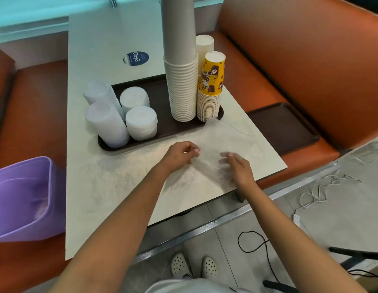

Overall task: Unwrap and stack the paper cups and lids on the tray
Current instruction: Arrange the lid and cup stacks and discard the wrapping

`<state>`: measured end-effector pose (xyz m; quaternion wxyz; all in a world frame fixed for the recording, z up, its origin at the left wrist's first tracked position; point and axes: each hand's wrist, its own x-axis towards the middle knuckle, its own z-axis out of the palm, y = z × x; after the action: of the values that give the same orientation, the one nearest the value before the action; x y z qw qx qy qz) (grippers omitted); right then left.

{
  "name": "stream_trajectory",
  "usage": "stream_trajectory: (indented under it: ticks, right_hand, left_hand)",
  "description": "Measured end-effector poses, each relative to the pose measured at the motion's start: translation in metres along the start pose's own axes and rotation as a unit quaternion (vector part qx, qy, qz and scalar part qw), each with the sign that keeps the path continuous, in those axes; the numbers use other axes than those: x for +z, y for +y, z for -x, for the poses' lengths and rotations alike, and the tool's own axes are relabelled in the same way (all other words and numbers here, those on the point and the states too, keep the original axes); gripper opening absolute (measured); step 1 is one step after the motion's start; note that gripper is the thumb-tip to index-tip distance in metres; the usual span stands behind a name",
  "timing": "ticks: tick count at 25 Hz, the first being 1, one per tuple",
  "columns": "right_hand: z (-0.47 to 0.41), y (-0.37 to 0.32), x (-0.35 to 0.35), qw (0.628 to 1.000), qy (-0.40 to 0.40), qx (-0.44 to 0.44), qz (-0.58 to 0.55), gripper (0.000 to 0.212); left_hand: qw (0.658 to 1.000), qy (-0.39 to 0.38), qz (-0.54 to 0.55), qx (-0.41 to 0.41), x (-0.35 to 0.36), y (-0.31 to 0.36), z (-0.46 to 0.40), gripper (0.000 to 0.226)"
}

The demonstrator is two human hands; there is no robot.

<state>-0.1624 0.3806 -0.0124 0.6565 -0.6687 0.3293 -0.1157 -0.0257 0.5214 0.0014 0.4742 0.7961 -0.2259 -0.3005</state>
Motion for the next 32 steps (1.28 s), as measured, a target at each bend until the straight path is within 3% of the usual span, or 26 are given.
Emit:
stream_trajectory:
  ticks: [4,7,11,15,19,22,26,32]
  right_hand:
    - [-0.017,-0.006,-0.009,0.989,0.098,0.021,0.111,0.014]
    - [-0.017,-0.005,-0.014,0.982,0.131,0.053,0.123,0.041]
    - [-0.011,-0.002,-0.027,0.925,0.173,0.035,0.336,0.066]
    - [-0.034,-0.006,-0.037,0.883,0.122,-0.060,0.449,0.048]
    - [-0.055,-0.010,-0.037,0.852,0.071,-0.015,0.518,0.048]
    - [-0.056,-0.007,-0.034,0.838,0.063,-0.010,0.542,0.048]
    - [-0.055,-0.010,-0.030,0.854,0.072,-0.004,0.515,0.052]
    - [-0.050,-0.002,-0.027,0.862,0.069,-0.015,0.502,0.049]
  left_hand:
    - [0.994,0.046,-0.099,-0.030,0.013,0.004,-0.014,0.015]
    - [0.988,0.034,-0.150,-0.033,0.016,0.007,-0.016,0.020]
    - [0.982,0.021,-0.186,-0.023,0.020,0.010,-0.022,0.019]
    - [0.979,0.028,-0.199,-0.029,0.023,0.014,-0.024,0.021]
    - [0.975,0.024,-0.217,-0.047,0.025,0.016,-0.025,0.023]
    - [0.977,0.037,-0.204,-0.041,0.025,0.017,-0.020,0.029]
    - [0.984,0.067,-0.159,-0.043,0.020,0.012,-0.009,0.042]
    - [0.982,0.017,-0.169,-0.087,0.029,0.017,-0.008,0.054]
